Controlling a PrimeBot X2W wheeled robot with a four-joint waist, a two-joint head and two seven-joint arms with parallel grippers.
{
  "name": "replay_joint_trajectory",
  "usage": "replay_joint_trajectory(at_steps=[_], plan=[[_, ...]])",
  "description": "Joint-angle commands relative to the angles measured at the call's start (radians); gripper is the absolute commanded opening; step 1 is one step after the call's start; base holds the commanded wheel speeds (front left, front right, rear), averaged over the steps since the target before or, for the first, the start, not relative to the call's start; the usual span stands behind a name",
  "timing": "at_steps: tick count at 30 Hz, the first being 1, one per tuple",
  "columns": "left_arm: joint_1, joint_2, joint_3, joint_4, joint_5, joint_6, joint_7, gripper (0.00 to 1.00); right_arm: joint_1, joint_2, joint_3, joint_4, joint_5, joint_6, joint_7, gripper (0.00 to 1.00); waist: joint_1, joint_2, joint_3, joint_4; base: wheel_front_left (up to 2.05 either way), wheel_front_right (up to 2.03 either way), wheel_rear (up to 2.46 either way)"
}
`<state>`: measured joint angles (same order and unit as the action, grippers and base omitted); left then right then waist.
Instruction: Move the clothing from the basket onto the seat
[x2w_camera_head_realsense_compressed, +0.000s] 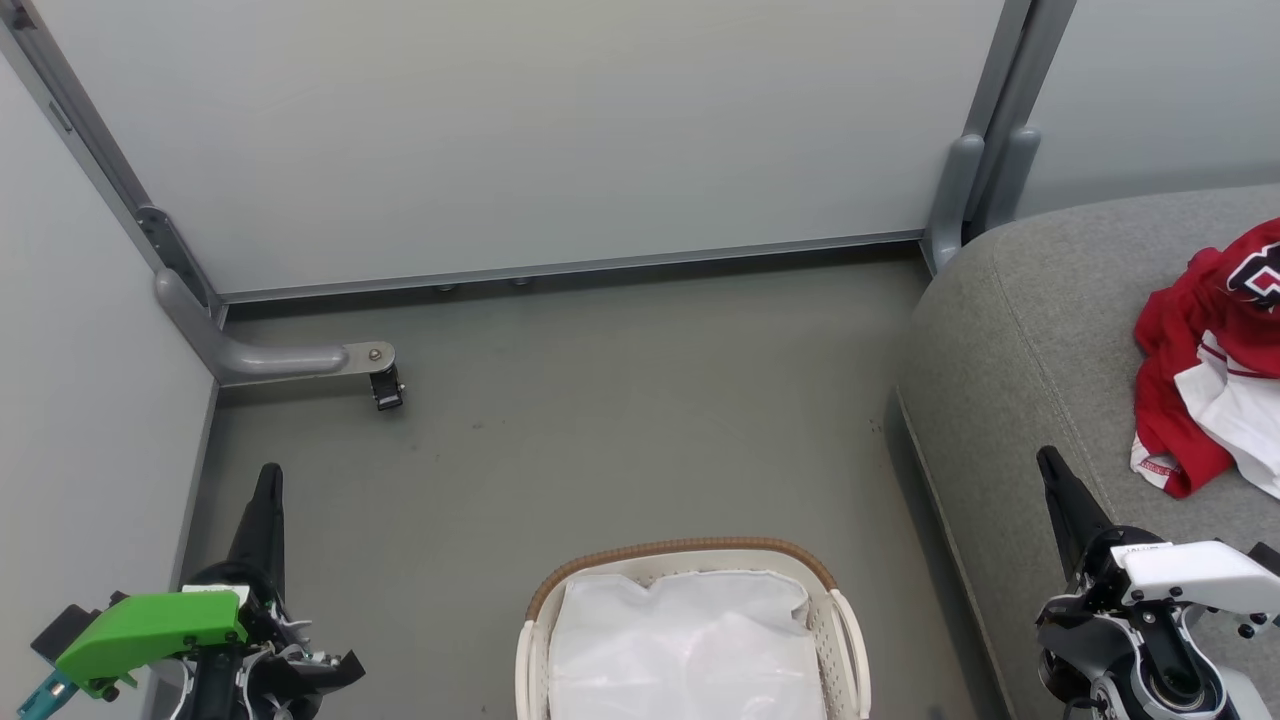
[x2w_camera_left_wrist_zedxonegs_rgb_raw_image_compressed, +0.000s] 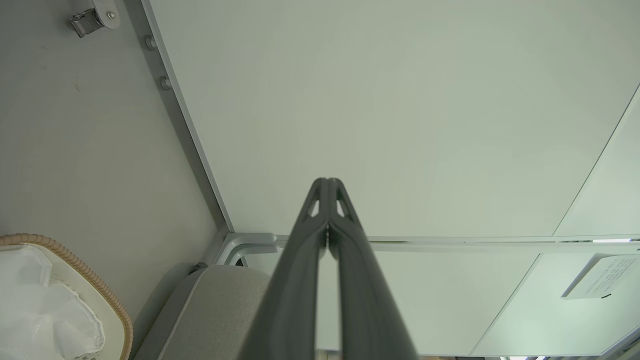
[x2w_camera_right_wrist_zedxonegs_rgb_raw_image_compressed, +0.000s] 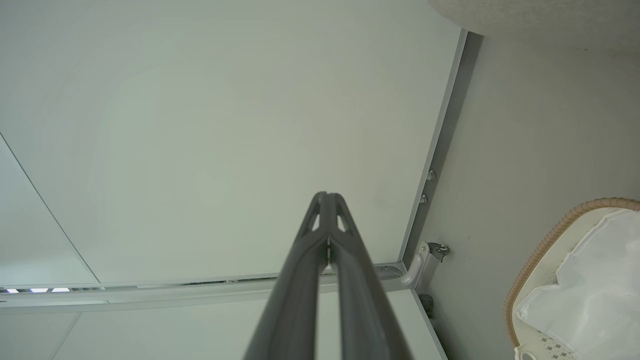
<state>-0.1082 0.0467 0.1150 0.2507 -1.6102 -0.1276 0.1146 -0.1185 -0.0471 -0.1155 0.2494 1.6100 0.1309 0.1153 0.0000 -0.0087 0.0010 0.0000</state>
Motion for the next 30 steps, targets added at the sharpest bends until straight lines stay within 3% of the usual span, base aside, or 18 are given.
replay_joint_trajectory(at_steps=[1, 30], plan=[[-0.011, 0.007, 0.003, -0.003, -0.003, -0.007, 0.004, 0.0, 0.01, -0.006, -0.002, -0.003, 0.003, 0.0, 0.003, 0.0, 0.0, 0.0087, 0.0, 0.0, 0.0, 0.0, 0.0], [-0.011, 0.007, 0.003, -0.003, -0.003, -0.006, 0.004, 0.0, 0.01, -0.006, -0.002, -0.003, 0.003, 0.0, 0.003, 0.0, 0.0, 0.0087, 0.0, 0.0, 0.0, 0.0, 0.0]])
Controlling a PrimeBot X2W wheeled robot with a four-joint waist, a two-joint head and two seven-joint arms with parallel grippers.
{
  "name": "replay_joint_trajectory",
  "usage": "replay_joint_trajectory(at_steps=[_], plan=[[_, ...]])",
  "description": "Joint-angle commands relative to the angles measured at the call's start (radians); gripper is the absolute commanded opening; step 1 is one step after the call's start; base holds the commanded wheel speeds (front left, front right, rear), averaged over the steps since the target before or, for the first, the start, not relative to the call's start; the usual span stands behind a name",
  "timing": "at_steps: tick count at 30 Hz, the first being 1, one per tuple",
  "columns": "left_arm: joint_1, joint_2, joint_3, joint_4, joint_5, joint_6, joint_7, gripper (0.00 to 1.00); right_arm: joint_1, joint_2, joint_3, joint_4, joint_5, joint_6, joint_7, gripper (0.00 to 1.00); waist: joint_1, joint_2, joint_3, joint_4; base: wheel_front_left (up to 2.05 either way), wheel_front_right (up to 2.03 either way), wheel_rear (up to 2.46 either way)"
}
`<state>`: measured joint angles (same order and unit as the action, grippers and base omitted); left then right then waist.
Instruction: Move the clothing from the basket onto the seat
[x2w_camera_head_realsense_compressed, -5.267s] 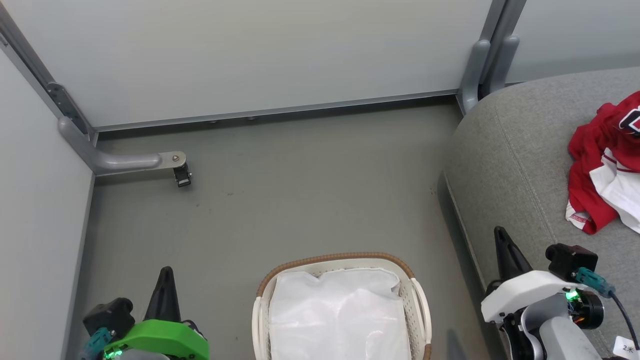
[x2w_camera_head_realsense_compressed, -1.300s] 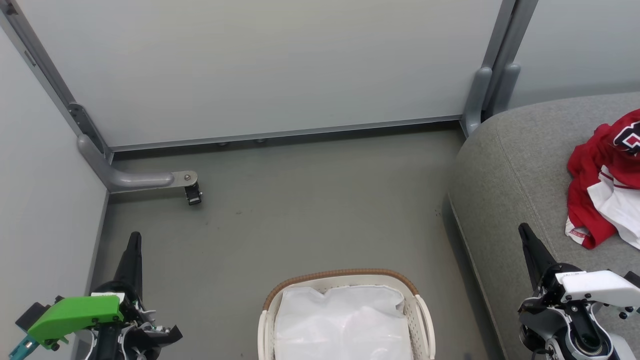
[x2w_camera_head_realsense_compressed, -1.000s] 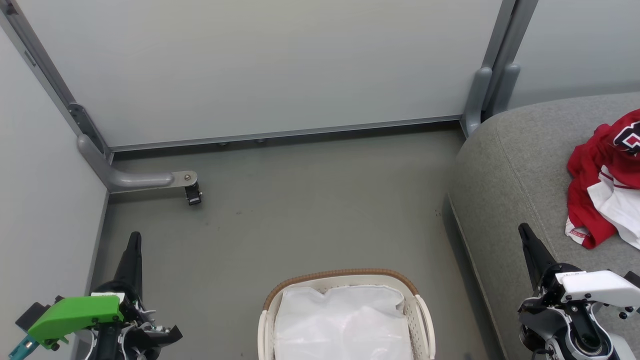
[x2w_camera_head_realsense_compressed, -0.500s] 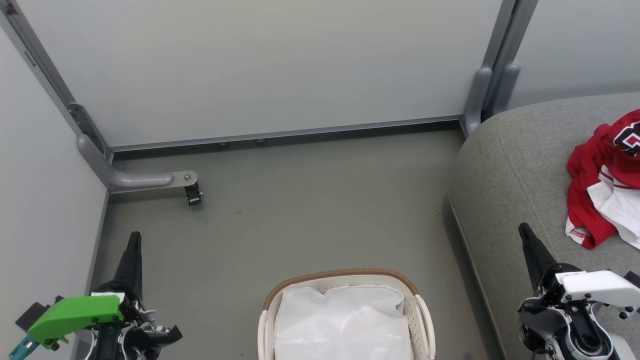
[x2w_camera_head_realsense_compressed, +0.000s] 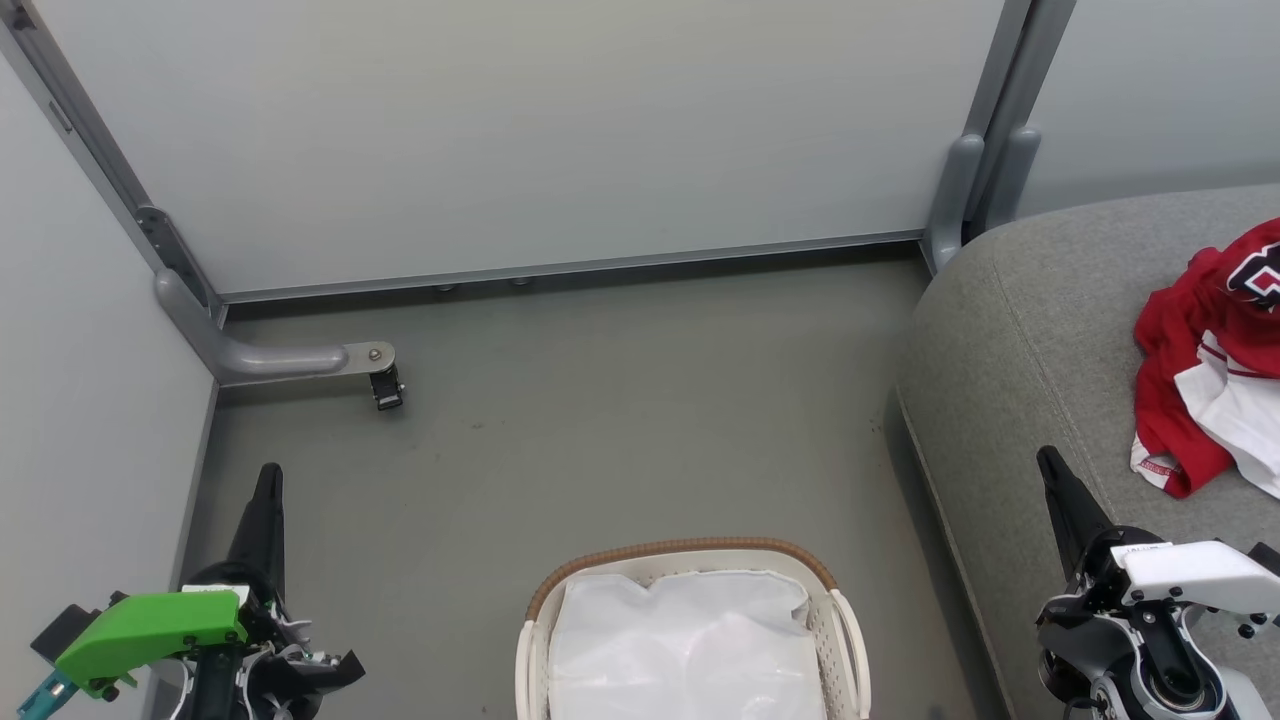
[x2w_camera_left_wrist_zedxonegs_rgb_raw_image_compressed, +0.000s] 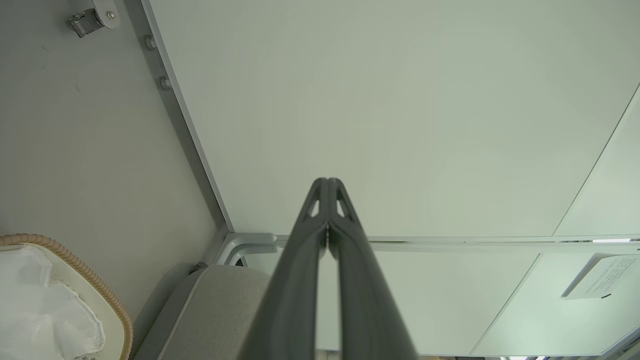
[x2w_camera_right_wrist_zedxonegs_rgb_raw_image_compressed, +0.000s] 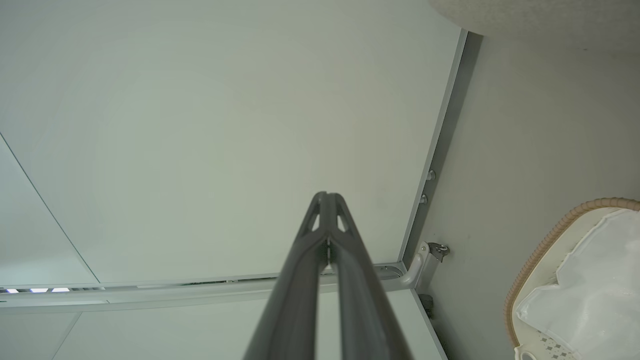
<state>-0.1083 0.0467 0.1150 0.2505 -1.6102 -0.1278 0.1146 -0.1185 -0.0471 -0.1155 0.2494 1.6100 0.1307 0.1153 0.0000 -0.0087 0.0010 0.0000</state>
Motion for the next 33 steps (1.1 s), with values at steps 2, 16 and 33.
replay_joint_trajectory(at_steps=[2, 16, 33], plan=[[-0.011, 0.007, 0.003, -0.003, -0.003, -0.006, 0.004, 0.0, 0.01, -0.006, -0.002, -0.003, 0.003, 0.0, 0.003, 0.0, 0.0, 0.0087, 0.0, 0.0, 0.0, 0.0, 0.0], [-0.011, 0.007, 0.003, -0.003, -0.003, -0.006, 0.004, 0.0, 0.01, -0.006, -0.001, -0.003, 0.003, 0.0, 0.003, 0.0, 0.0, 0.0087, 0.0, 0.0, 0.0, 0.0, 0.0], [-0.011, 0.007, 0.003, -0.003, -0.003, -0.006, 0.004, 0.0, 0.01, -0.006, -0.001, -0.003, 0.004, 0.0, 0.003, 0.0, 0.0, 0.0087, 0.0, 0.0, 0.0, 0.0, 0.0]])
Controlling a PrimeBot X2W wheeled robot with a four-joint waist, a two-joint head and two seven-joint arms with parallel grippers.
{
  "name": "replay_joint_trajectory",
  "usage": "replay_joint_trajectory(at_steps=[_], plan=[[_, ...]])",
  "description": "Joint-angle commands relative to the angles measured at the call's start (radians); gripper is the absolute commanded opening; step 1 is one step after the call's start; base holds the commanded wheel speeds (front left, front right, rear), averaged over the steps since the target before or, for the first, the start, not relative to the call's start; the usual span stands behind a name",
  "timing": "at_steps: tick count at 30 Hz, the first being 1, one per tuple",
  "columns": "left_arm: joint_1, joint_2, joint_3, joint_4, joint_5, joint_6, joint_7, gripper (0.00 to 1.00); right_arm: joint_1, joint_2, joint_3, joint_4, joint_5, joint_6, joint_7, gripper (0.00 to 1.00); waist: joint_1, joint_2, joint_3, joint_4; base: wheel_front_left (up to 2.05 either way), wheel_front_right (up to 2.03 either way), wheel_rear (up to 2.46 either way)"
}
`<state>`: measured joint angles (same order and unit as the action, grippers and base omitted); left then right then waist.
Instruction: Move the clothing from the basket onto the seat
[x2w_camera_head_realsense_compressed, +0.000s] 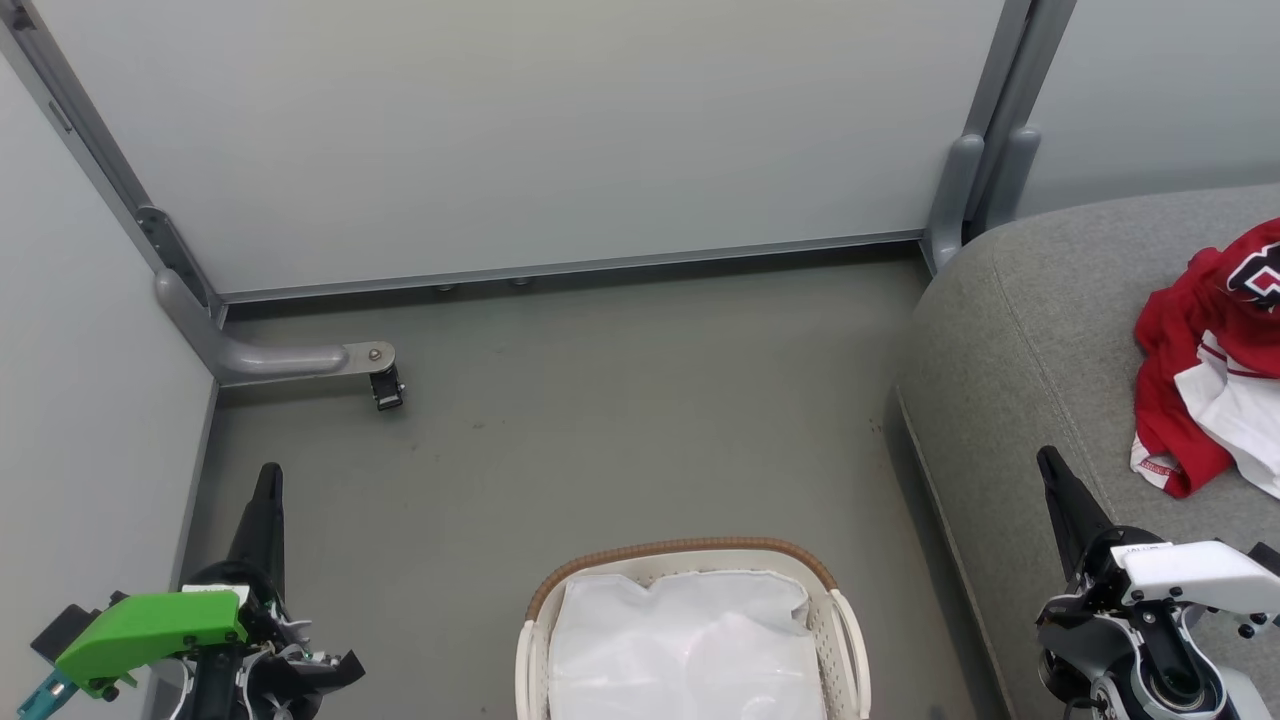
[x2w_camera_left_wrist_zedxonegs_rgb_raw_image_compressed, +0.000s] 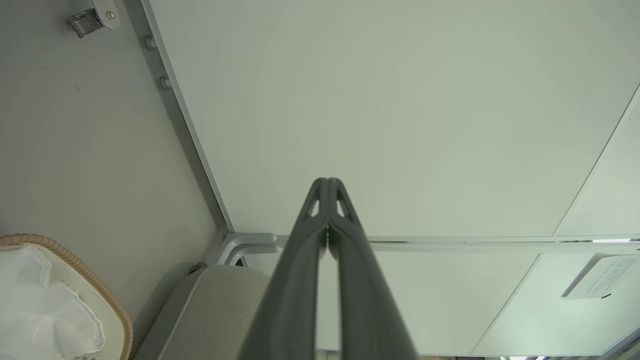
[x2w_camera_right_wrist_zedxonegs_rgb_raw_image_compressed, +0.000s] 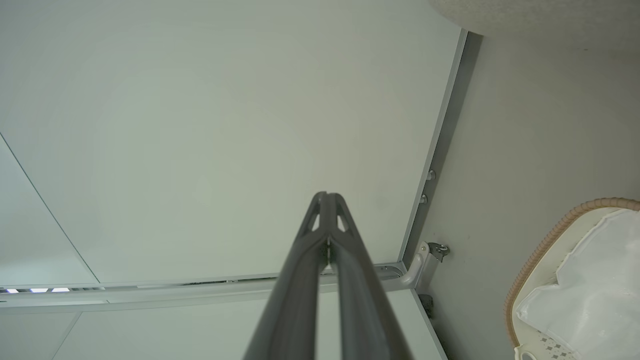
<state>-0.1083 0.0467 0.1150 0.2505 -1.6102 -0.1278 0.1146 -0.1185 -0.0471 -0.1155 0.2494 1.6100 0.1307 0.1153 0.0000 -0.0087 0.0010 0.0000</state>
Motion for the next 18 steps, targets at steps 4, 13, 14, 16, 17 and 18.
replay_joint_trajectory(at_steps=[4, 13, 14, 16, 17, 18], plan=[[-0.011, 0.007, 0.003, -0.003, -0.003, -0.006, 0.004, 0.0, 0.01, -0.006, -0.001, -0.003, 0.004, 0.0, 0.003, 0.0, 0.0, 0.0087, 0.0, 0.0, 0.0, 0.0, 0.0], [-0.011, 0.007, 0.002, -0.003, -0.004, -0.006, 0.004, 0.0, 0.01, -0.006, -0.001, -0.003, 0.004, 0.0, 0.003, 0.0, 0.0, 0.0087, 0.0, 0.0, 0.0, 0.0, 0.0], [-0.011, 0.007, 0.002, -0.003, -0.004, -0.006, 0.004, 0.0, 0.01, -0.006, -0.001, -0.003, 0.004, 0.0, 0.003, 0.0, 0.0, 0.0087, 0.0, 0.0, 0.0, 0.0, 0.0], [-0.011, 0.007, 0.002, -0.003, -0.004, -0.006, 0.004, 0.0, 0.01, -0.006, -0.001, -0.003, 0.004, 0.0, 0.003, 0.0, 0.0, 0.0087, 0.0, 0.0, 0.0, 0.0, 0.0], [-0.011, 0.007, 0.002, -0.003, -0.004, -0.006, 0.004, 0.0, 0.01, -0.006, -0.001, -0.003, 0.004, 0.0, 0.003, 0.0, 0.0, 0.0087, 0.0, 0.0, 0.0, 0.0, 0.0], [-0.011, 0.007, 0.002, -0.003, -0.004, -0.006, 0.004, 0.0, 0.01, -0.006, -0.001, -0.003, 0.004, 0.0, 0.003, 0.0, 0.0, 0.0087, 0.0, 0.0, 0.0, 0.0, 0.0]])
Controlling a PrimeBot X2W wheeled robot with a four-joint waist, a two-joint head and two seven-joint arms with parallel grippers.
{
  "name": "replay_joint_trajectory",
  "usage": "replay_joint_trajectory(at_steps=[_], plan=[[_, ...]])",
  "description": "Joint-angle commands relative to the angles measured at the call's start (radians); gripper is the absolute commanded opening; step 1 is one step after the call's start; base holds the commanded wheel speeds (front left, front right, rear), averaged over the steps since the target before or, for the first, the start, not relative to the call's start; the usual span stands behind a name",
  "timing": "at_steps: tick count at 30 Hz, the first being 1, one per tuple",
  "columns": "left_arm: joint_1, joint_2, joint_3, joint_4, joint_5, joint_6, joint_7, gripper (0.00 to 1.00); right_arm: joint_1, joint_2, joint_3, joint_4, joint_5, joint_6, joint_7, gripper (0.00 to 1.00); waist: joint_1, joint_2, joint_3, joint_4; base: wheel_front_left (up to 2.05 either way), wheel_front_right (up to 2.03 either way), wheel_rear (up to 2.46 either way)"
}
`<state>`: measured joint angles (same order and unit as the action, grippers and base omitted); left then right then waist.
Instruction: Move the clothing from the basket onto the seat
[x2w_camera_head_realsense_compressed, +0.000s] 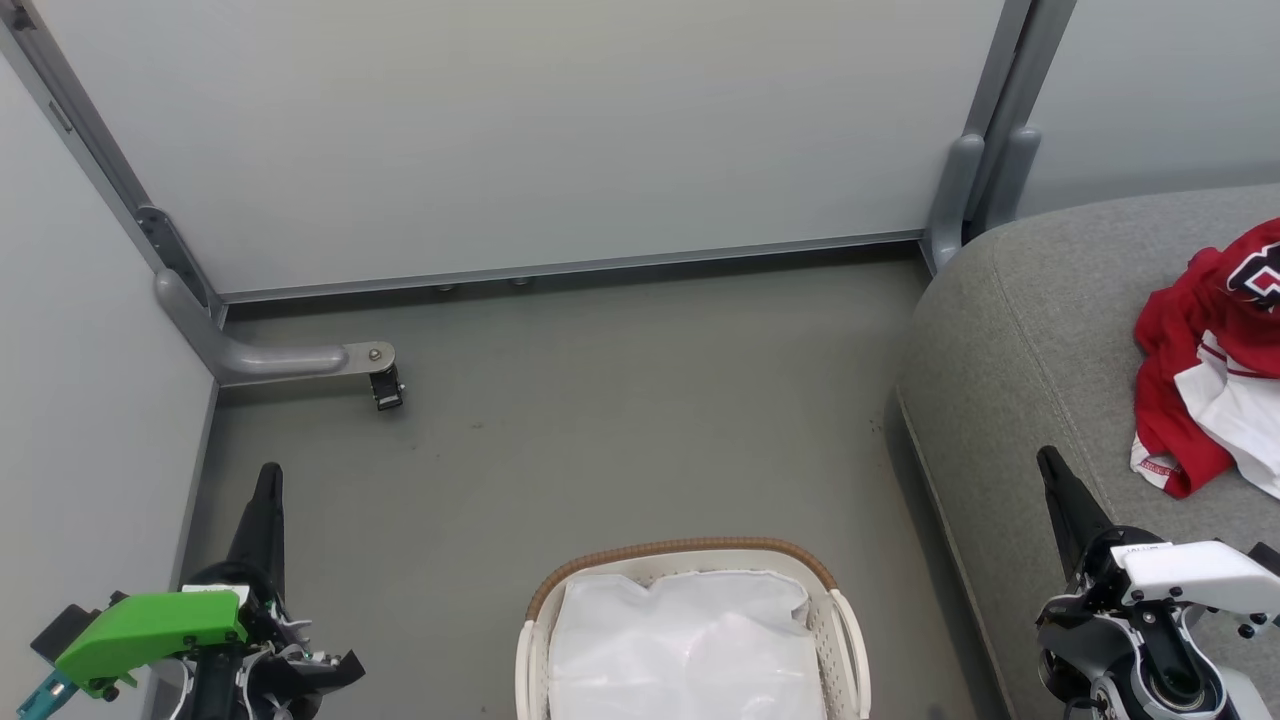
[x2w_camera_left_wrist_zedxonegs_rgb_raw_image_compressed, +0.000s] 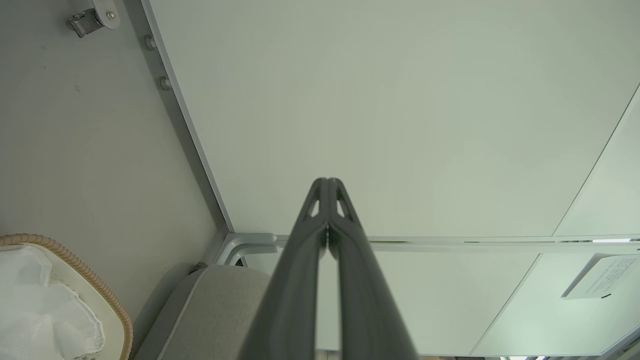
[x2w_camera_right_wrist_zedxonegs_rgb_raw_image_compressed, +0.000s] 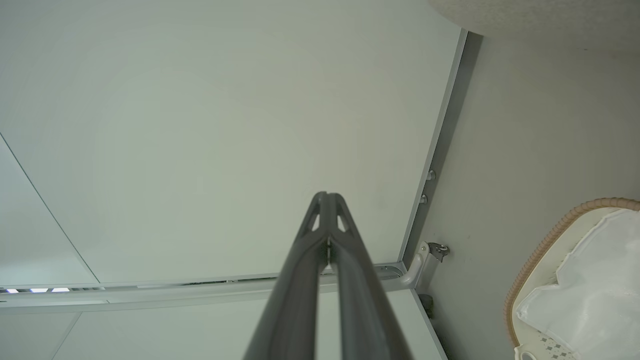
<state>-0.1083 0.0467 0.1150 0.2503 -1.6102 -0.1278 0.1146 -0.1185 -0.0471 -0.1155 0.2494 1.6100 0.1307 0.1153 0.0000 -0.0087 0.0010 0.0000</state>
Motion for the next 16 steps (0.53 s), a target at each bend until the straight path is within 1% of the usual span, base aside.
replay_joint_trajectory(at_steps=[1, 16], plan=[[-0.011, 0.007, 0.002, -0.003, -0.004, -0.006, 0.004, 0.0, 0.01, -0.006, -0.001, -0.003, 0.004, 0.0, 0.003, 0.0, 0.0, 0.0087, 0.0, 0.0, 0.0, 0.0, 0.0], [-0.011, 0.007, 0.002, -0.003, -0.004, -0.006, 0.004, 0.0, 0.01, -0.006, -0.001, -0.003, 0.004, 0.0, 0.003, 0.0, 0.0, 0.0087, 0.0, 0.0, 0.0, 0.0, 0.0]])
